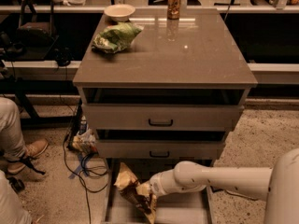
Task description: Place brown chip bag into bottom drawer
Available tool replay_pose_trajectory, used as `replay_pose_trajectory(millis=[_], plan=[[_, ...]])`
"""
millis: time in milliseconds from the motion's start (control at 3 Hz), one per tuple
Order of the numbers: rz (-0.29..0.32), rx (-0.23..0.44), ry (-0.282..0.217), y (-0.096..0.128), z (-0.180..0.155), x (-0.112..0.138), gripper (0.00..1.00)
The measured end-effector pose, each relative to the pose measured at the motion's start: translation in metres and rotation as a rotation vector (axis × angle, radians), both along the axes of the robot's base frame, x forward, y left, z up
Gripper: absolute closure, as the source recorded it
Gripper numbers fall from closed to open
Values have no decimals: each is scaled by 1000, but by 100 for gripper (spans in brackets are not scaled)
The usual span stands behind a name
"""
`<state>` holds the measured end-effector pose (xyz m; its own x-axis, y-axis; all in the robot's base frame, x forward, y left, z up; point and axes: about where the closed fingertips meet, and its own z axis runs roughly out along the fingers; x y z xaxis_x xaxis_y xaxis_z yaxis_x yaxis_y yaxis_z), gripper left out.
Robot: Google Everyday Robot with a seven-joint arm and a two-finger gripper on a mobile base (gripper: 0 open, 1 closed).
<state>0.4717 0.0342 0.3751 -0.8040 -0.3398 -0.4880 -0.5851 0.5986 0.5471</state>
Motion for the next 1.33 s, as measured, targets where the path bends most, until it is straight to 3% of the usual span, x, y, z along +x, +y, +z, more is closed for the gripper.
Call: replay_pose_trajectory(millis=[667,1000,1333], plan=[[-128,85,43,17,-85,18,36],[-170,95,52,9,-104,24,13],[-216,115,43,-11,-110,30,0]])
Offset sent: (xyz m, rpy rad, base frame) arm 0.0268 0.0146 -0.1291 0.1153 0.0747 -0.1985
